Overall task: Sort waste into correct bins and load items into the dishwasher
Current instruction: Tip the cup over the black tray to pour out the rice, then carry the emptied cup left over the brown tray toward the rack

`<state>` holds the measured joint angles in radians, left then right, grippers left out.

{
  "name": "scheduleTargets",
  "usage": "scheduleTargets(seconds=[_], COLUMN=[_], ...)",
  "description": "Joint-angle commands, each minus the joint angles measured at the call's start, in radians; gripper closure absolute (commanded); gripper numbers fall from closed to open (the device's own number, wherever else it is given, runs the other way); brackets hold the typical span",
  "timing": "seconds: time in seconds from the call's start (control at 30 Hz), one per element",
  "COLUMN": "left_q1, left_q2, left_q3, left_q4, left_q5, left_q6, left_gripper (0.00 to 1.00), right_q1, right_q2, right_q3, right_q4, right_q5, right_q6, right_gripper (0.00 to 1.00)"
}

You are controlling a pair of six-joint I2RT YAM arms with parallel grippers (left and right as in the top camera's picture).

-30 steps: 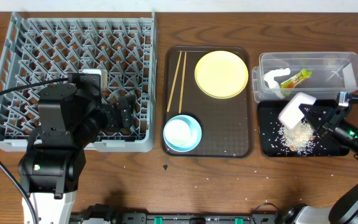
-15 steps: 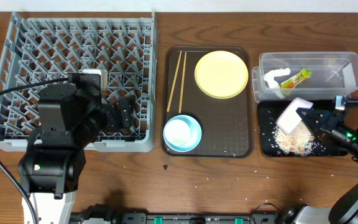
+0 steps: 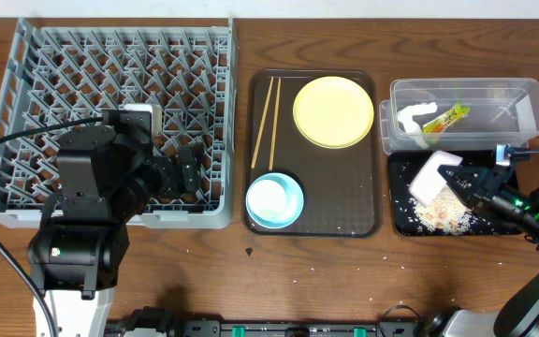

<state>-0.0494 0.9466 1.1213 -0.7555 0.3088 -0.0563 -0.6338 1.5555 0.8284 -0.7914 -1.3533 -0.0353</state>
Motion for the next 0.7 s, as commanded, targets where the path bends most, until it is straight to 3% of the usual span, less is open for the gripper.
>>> scheduleTargets(seconds=[0.0,0.03,0.13,0.2,0.4,0.67], left_q1=[-0.002,-0.002,-0.002,-0.002,-0.002,-0.002], left_q2=[0.000,0.000,0.000,0.000,0.000,0.000], left_q3=[0.024,0.024,0.024,0.024,0.024,0.024], left_q4=[0.000,0.000,0.000,0.000,0.000,0.000], left_q5=[0.005,0.005,0.005,0.005,0.005,0.005], left_q6=[-0.009,-0.009,-0.009,-0.009,-0.009,-0.009], left_gripper=[0.09,0.09,0.09,0.10,0.09,0.09], right_q1=[0.026,0.027,0.054,0.088,0.317,0.851], right_q2=[-0.028,-0.028,-0.051,-0.090,-0.283,-0.400], right_q3=[0.009,0.010,0.015,0.033,0.163,0.240], right_q4=[0.023,0.012,-0.022,-0.055,-0.164,-0.121], right_q5=[0.150,0.173,-0.039,0.011,0.381,1.064], right_q6=[0.072,0.124,-0.015,-0.016,-0.011,0.168], right_gripper=[0.99,0.99,0.99,0.99,0.99,0.99])
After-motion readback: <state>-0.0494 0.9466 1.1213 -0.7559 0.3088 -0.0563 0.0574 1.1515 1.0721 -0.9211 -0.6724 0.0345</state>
